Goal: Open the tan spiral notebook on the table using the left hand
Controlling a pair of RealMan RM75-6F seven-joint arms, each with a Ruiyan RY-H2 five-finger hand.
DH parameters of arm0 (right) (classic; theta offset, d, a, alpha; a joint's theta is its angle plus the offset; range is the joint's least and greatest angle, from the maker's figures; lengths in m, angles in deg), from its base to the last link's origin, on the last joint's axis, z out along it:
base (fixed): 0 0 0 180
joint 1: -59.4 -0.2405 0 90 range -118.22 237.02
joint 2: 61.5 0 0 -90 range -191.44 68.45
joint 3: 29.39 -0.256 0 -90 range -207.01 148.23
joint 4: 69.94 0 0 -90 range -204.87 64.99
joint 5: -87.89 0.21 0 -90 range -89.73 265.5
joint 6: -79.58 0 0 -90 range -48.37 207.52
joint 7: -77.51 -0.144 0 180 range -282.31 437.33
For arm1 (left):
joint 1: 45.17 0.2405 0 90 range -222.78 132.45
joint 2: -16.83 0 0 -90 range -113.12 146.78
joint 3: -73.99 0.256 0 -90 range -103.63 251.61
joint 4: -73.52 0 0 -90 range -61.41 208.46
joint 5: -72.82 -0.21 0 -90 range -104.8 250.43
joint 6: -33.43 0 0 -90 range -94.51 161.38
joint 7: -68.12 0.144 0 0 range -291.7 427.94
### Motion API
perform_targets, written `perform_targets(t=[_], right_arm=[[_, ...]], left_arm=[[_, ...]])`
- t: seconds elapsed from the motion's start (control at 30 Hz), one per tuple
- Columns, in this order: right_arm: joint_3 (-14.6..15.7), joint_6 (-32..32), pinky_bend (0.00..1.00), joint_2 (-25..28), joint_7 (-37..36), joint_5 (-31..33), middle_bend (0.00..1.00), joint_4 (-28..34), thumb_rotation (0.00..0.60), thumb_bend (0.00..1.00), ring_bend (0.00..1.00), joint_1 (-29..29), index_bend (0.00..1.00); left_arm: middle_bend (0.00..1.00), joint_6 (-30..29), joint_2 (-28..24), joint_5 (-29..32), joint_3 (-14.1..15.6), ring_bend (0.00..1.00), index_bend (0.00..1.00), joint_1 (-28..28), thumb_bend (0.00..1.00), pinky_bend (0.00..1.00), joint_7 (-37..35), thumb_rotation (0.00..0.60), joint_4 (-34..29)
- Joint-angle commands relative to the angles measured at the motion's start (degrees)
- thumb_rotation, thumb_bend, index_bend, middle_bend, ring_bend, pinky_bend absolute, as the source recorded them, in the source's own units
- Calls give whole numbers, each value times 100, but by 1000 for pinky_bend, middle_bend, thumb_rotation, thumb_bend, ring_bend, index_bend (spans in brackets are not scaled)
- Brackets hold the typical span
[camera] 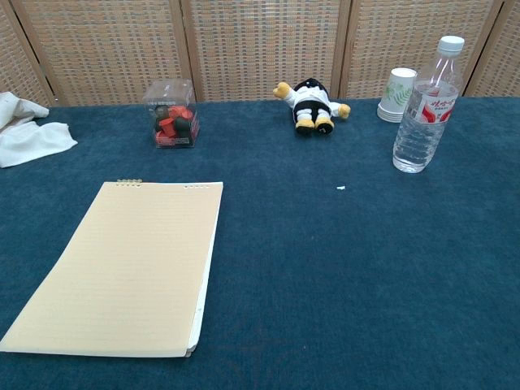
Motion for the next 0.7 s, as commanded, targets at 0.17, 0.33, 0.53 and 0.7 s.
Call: perform_targets(t=[0.17,0.33,0.53,0.7], right_arm=[[1,-12,0,1,5,10,0,5,600,0,0,0,0],[-5,-10,0,9,-10,18,0,10,600,0,0,0,0],[-9,-83,0,-6,-8,66,0,-7,600,0,0,-23,0],[16,-133,0,-41,63,46,0,-25,600,0,0,-39,0]], left_arm=[[0,155,53,-31,10,0,0,-88,0,0,-1,600,95],[0,480,230,-175,68,0,0,-277,0,0,152,600,257],[0,1285,765,-663,273,0,0,-805,0,0,207,600,991],[0,1856,1464,-1137,524,0,0,-1241,10,0,-51,600,2032]])
